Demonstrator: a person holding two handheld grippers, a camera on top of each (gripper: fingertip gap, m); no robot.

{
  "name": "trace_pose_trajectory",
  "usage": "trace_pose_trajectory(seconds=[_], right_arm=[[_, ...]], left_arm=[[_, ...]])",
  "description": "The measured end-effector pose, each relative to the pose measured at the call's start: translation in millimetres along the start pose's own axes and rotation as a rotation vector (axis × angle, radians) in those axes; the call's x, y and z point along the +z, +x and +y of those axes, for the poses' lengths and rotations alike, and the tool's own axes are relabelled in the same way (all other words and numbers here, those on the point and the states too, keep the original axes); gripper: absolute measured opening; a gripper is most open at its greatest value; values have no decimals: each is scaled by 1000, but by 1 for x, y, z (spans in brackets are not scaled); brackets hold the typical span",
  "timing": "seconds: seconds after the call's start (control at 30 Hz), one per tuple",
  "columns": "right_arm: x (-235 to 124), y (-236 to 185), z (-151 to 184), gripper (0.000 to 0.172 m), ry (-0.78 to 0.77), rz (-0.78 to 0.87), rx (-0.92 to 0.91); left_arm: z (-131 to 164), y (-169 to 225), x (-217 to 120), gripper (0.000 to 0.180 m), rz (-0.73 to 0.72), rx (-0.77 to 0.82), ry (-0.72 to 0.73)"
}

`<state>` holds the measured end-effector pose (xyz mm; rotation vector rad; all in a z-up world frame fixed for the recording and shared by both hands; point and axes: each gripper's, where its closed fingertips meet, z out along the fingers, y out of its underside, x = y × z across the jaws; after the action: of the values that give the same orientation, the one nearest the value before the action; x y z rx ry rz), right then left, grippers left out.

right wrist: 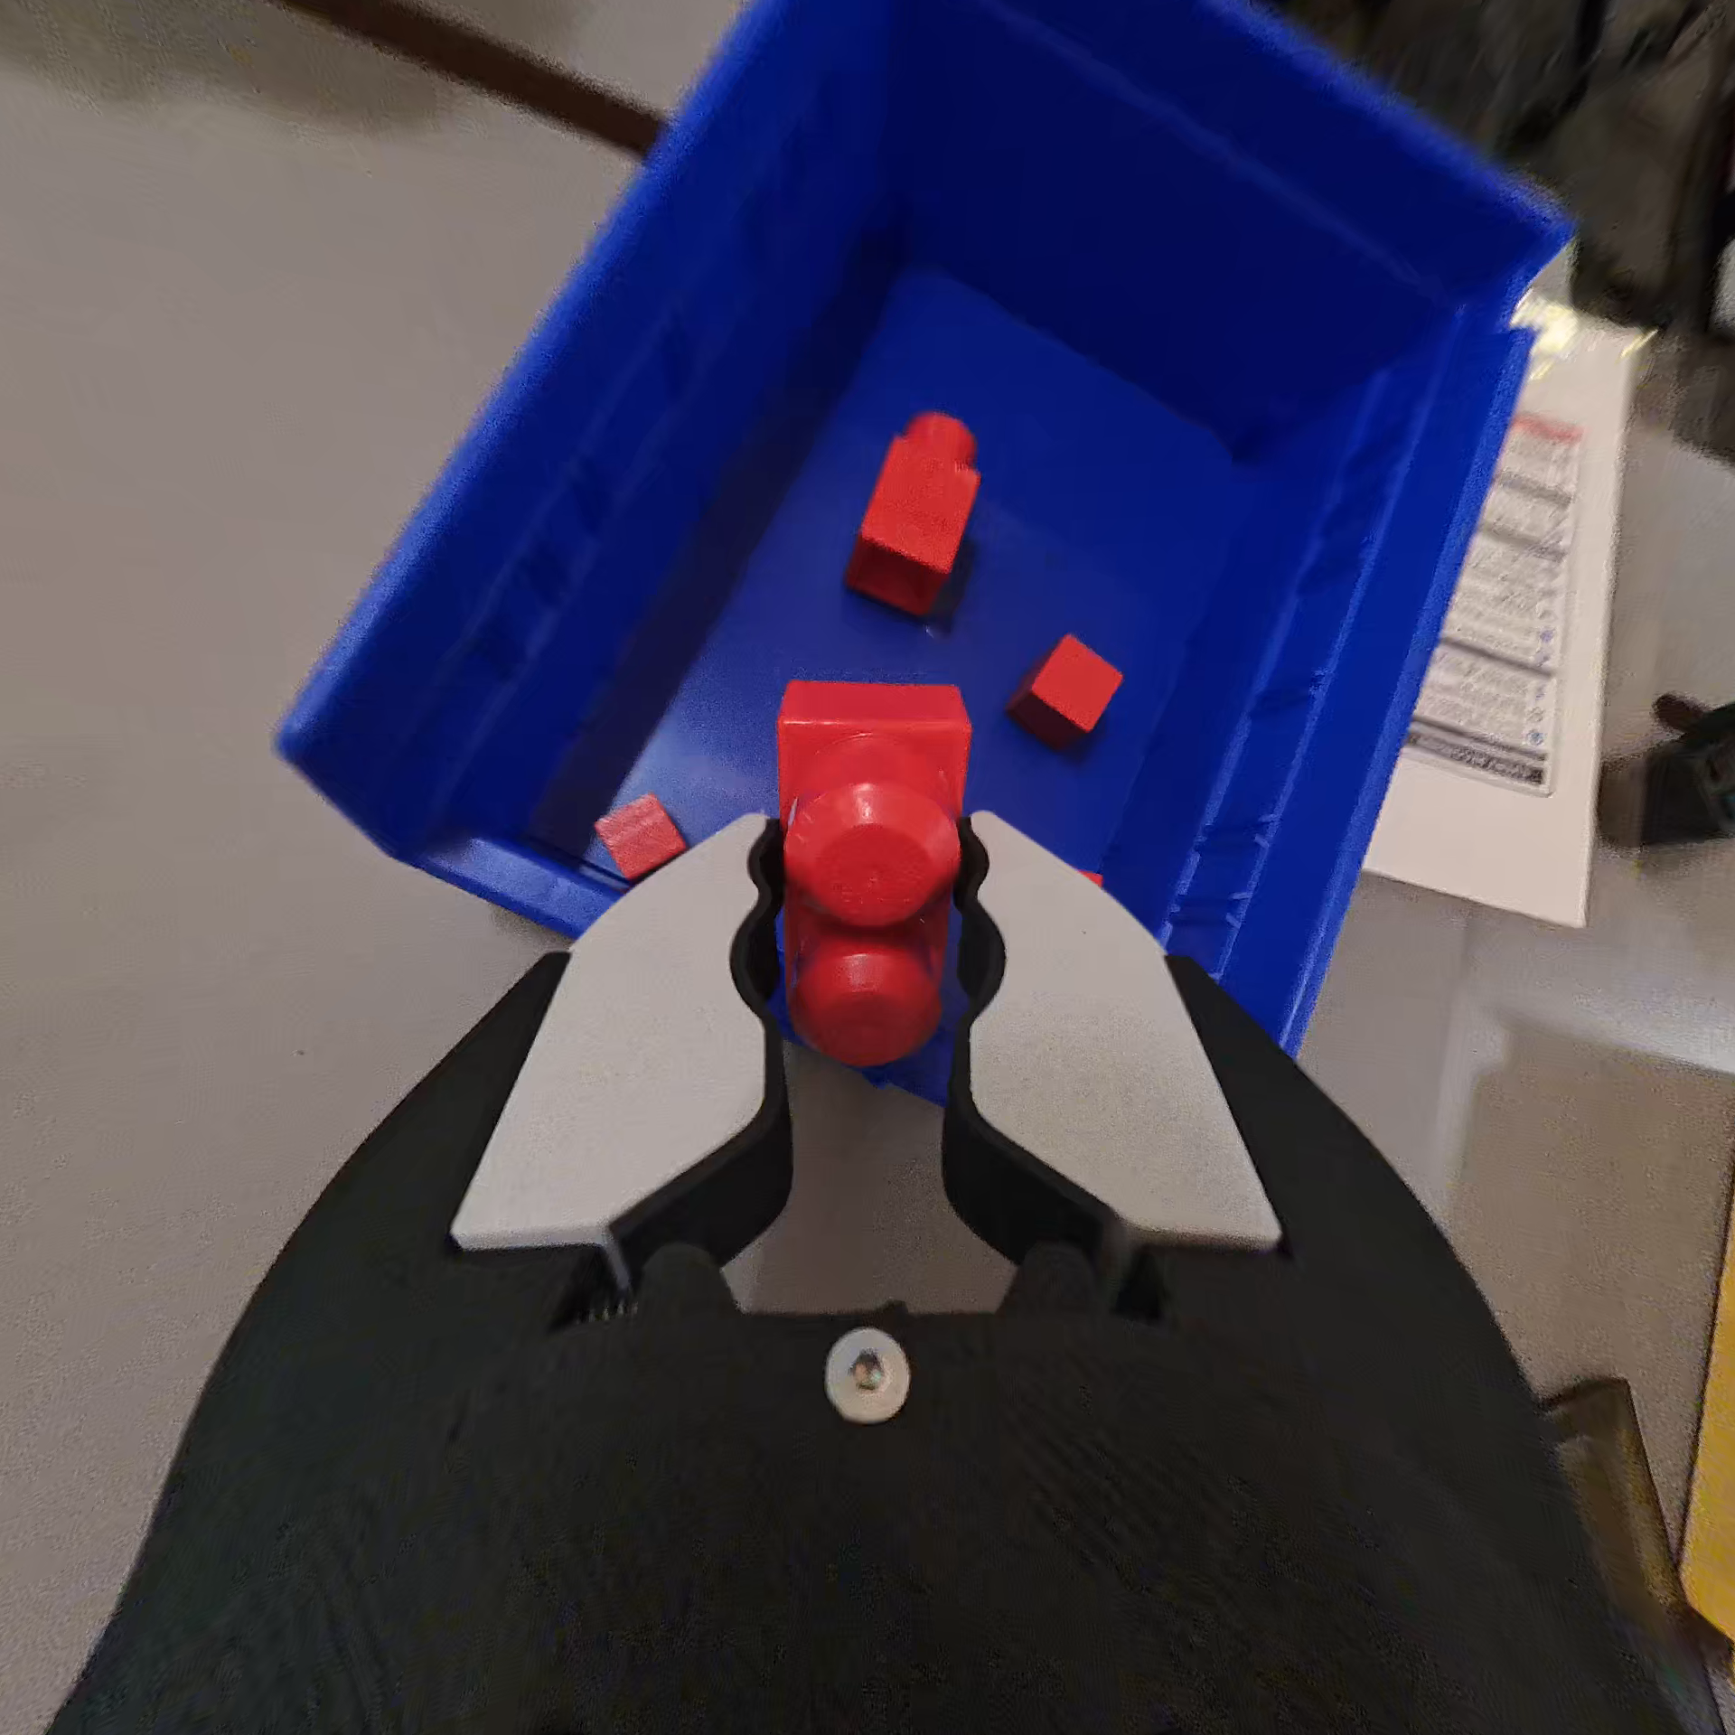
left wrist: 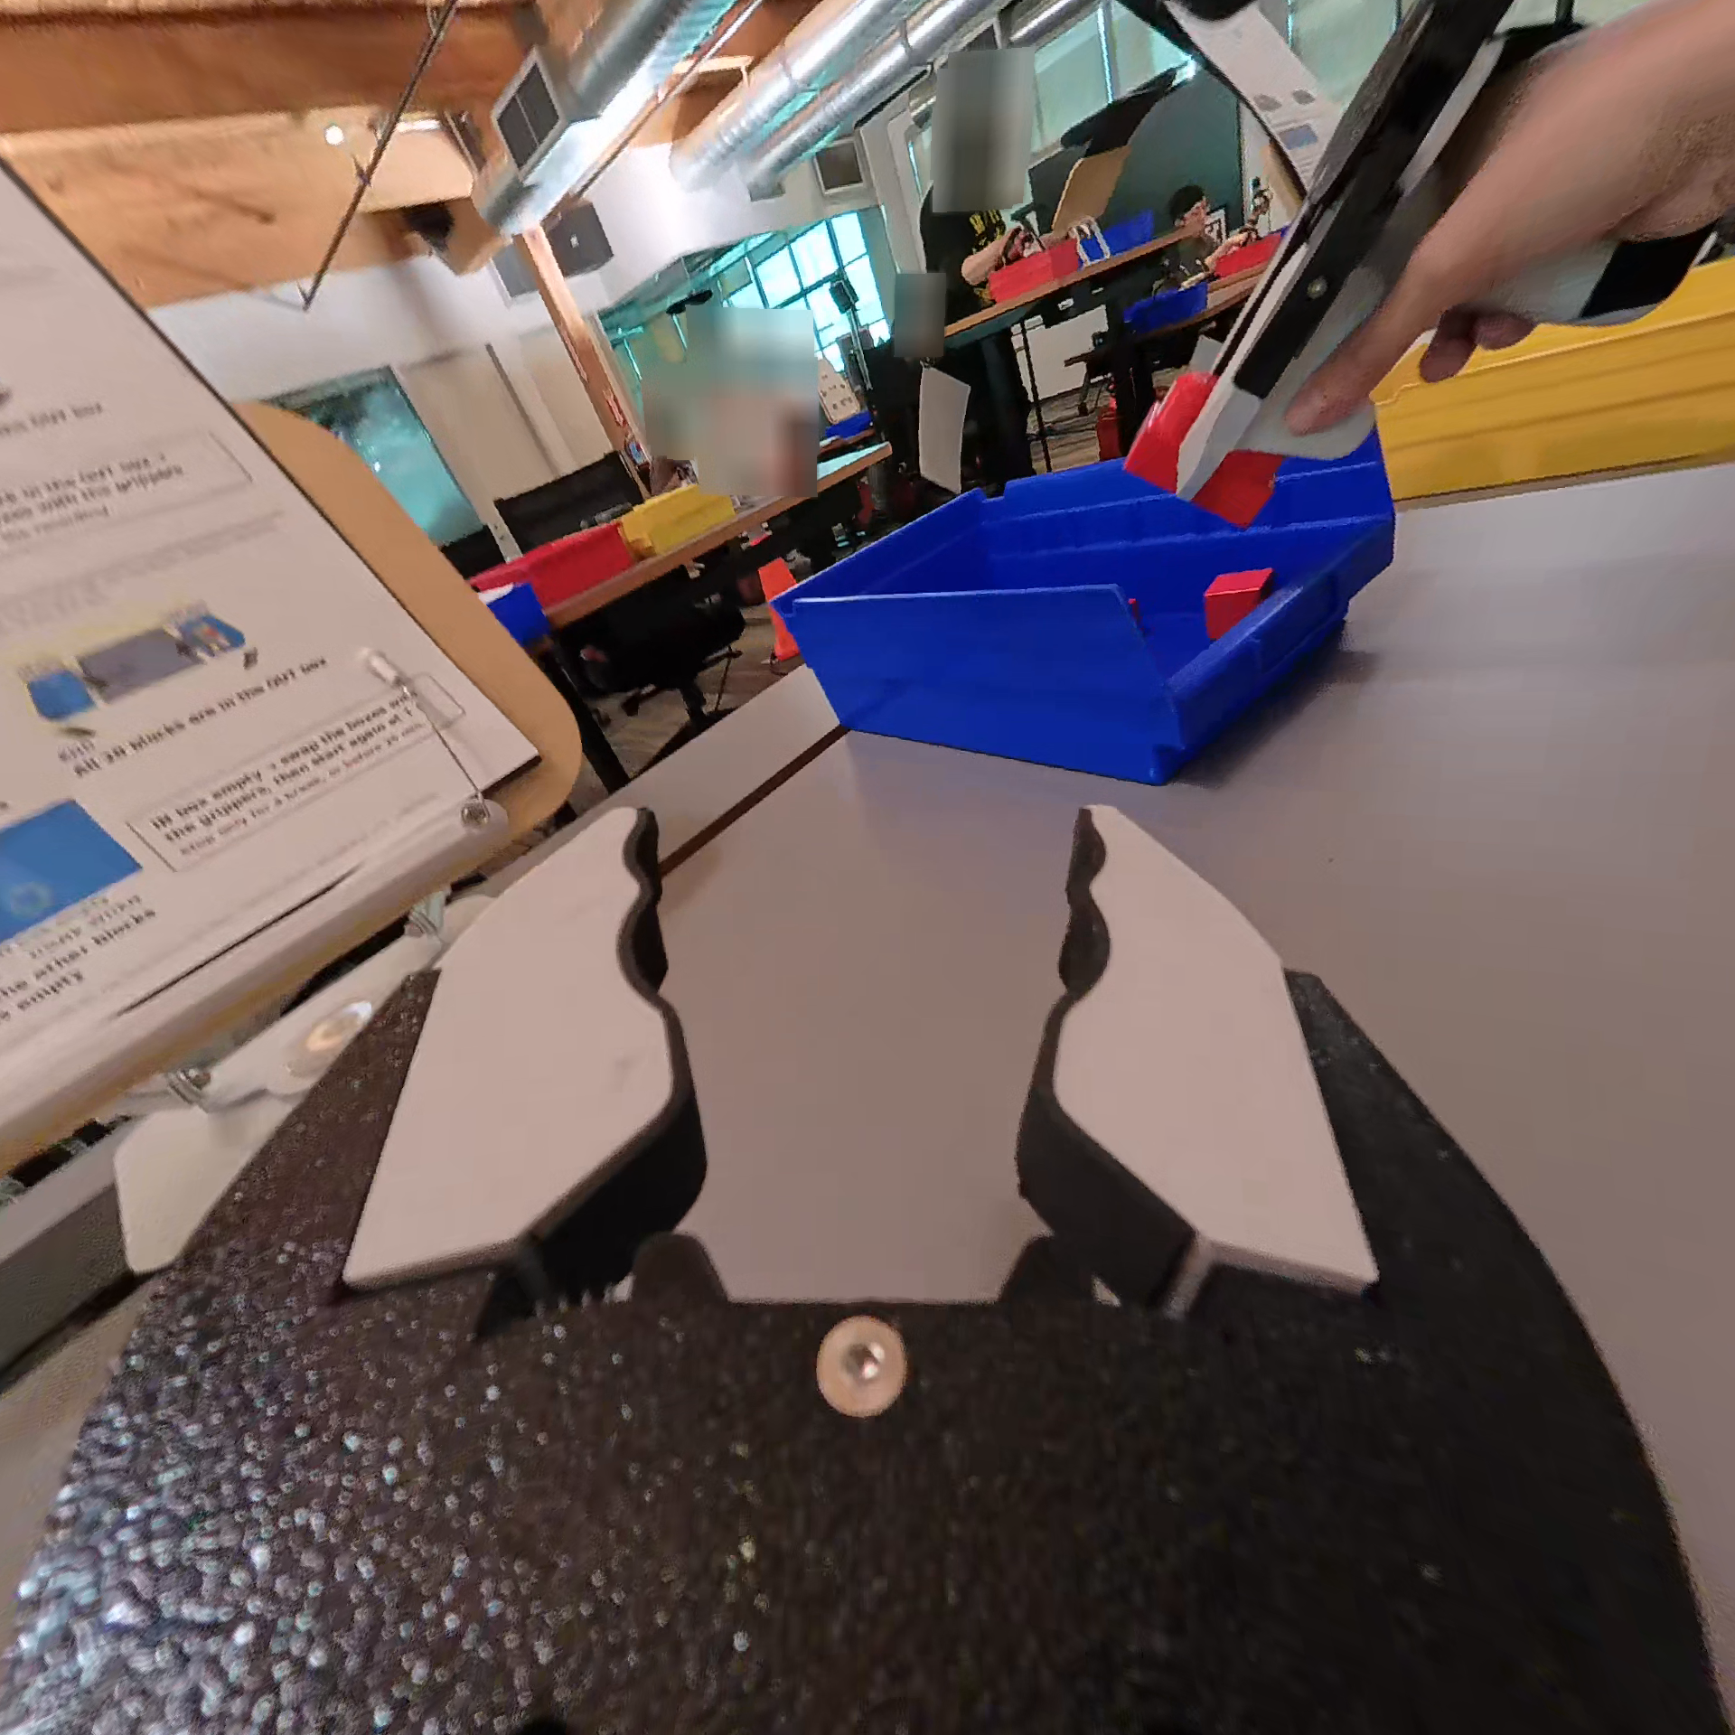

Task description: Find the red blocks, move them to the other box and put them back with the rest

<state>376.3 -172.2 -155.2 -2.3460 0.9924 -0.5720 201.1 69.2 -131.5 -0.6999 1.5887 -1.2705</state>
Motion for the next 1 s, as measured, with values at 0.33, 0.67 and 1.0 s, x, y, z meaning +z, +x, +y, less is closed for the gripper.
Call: trace_pose_trajectory(seconds=[0.33, 0.67, 1.0], right_arm=[[59, 19, 15, 36, -205, 4, -35], [10, 6, -3, 65, 151, -4, 48], [-128, -32, 19, 70, 774, 125, 125]], left_arm=[[13, -6, 0, 79, 13, -96, -36], [18, -3, 0, 81, 47, -148, -48], [32, 7, 5, 84, 130, -361, -179]])
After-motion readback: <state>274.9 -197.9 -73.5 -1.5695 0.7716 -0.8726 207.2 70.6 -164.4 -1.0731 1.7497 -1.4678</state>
